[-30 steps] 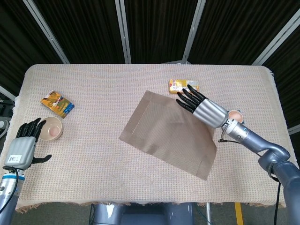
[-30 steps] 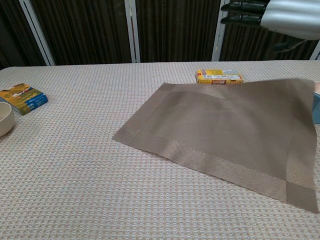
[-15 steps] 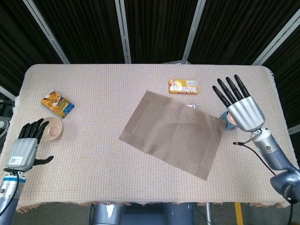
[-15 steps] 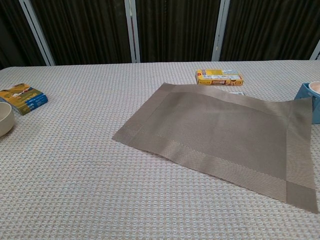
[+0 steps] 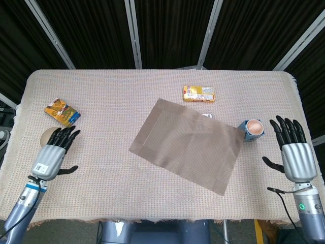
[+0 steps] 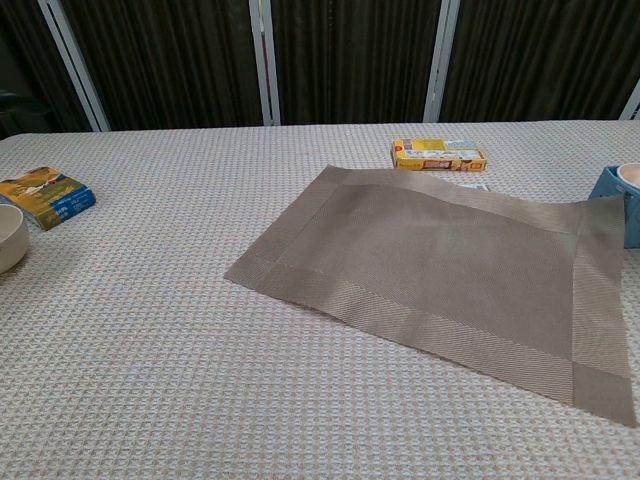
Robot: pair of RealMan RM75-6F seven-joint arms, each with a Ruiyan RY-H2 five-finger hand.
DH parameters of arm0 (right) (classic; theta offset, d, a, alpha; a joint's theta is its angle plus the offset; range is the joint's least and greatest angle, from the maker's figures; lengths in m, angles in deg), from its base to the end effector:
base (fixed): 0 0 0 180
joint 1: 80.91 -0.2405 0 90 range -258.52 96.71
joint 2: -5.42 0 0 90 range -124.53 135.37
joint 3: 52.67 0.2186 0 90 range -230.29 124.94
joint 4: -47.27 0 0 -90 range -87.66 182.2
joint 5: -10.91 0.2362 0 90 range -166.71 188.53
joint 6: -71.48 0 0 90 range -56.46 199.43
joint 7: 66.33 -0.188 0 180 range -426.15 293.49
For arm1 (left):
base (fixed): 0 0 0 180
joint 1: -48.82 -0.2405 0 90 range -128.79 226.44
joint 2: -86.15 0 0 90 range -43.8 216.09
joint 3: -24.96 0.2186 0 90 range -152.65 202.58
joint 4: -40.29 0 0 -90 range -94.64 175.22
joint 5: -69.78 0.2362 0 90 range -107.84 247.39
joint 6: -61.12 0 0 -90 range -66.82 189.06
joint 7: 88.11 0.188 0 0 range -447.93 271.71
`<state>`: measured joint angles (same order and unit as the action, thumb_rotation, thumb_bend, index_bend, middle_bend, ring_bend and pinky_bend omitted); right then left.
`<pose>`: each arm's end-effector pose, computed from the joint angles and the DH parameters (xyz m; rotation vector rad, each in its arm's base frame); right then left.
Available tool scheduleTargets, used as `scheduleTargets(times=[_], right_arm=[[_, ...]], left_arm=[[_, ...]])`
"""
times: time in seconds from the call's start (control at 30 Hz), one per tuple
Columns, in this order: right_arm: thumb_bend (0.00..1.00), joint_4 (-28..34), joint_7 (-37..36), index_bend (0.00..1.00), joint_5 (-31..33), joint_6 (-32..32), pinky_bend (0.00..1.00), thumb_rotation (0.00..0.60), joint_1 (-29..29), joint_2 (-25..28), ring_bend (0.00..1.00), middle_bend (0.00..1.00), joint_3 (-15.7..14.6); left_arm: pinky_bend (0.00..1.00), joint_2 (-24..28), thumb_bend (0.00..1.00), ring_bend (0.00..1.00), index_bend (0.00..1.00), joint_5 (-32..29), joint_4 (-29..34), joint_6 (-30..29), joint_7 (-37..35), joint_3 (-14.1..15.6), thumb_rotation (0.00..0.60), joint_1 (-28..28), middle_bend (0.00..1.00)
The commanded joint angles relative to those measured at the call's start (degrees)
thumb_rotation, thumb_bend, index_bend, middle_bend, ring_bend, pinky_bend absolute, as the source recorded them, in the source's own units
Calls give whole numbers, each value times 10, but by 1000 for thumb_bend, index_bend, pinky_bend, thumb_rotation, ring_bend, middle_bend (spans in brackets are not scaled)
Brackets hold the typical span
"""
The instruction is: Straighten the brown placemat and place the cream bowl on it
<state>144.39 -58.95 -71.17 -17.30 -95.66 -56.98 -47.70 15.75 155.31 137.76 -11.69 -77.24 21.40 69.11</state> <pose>-0.2319 -0.2745 0.1409 1.3836 -0.7001 1.0124 -0.1916 0.2806 0.0425 -1.7017 -0.8571 -0.9877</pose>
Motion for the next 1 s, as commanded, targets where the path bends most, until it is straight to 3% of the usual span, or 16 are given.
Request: scheduleTargets(times=[0.03,0.23,0.43,0.8,1.0], right_arm=[[0,25,10,0,14,-7,0,600,19,-1,0,0,-8],[0,31,35,0,16,-9,0,600,32,-28,0,0,-14],[0,15,51,0,16,2,0,600,33,-37,0,0,-14],[0,-9,43,0,38,16,0,600,34,-44,0,0,4],[0,-13,41,0,42,16,0,600,37,-44,0,0,11]], left_arm=[[0,-41,0,0,26,28,-49,40,-24,-10,600,44,0],[0,-99,55,0,78,34,-123,115,-40,-25,600,110,0],[0,-176,101,0,140,31,-241,186,-74,-33,600,173,0],[0,-313,224,0,220,53,-448,225,-149,-29,600,249,0],[0,-344,237,0,226,63,-507,223,-177,-17,600,264,0]])
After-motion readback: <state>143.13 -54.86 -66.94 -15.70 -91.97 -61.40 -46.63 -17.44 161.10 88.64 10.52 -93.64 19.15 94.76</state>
